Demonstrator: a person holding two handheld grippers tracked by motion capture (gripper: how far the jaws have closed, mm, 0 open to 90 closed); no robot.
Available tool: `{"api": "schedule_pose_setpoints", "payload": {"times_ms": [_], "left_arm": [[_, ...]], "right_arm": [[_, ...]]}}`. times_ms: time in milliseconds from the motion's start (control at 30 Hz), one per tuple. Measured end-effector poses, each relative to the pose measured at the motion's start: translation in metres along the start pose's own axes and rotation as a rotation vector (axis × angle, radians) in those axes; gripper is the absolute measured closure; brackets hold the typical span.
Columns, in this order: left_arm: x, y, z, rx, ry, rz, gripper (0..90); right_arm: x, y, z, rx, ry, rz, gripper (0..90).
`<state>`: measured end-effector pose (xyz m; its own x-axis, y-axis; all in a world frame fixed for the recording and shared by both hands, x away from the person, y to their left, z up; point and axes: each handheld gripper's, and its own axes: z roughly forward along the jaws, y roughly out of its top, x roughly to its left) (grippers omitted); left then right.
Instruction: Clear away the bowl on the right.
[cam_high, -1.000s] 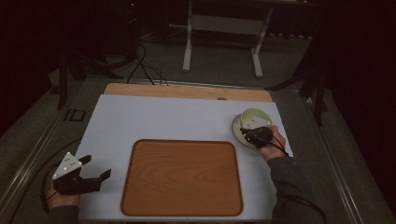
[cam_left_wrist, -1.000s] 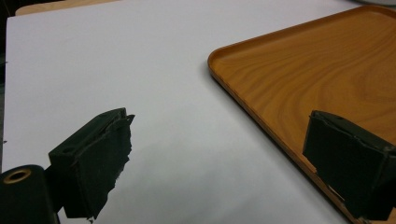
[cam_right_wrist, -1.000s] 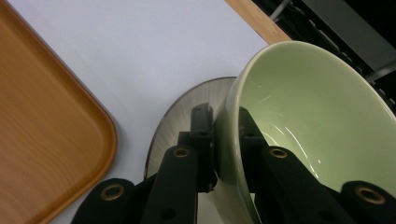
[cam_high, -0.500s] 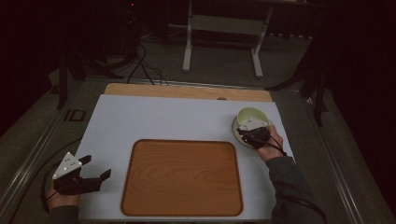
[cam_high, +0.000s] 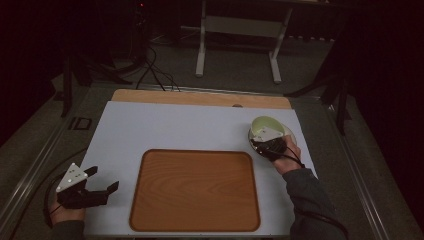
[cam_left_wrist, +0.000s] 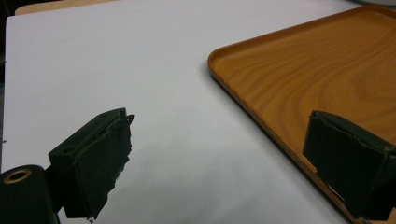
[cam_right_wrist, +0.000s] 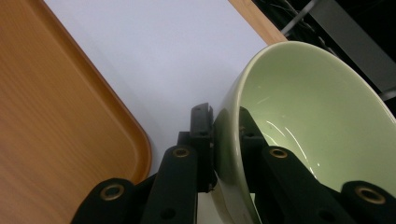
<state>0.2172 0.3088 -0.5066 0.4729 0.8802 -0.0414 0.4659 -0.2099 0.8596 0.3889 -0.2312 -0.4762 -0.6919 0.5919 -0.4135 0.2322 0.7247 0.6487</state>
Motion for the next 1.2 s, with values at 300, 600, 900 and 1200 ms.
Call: {"api": "schedule_pose_setpoints", "payload": {"times_ms": [300,600,900,1200], "left_arm": [[0.000,0.000,0.000,0.002,-0.001,0.001,7.5],[0.000,0.000,0.000,0.001,-0.001,0.000,7.5],[0.000,0.000,0.000,-0.001,0.000,0.000,7.4],[0.000,0.000,0.000,0.000,0.001,0.001,7.4]], "right_arm": [[0.007,0.006,-0.003,-0.009,0.005,-0.040,81.8],[0.012,0.011,-0.003,-0.021,0.018,-0.054,81.8],[0.018,0.015,-0.003,-0.030,0.029,-0.074,81.8],[0.025,0.018,-0.003,-0.034,0.040,-0.100,81.9]]}}
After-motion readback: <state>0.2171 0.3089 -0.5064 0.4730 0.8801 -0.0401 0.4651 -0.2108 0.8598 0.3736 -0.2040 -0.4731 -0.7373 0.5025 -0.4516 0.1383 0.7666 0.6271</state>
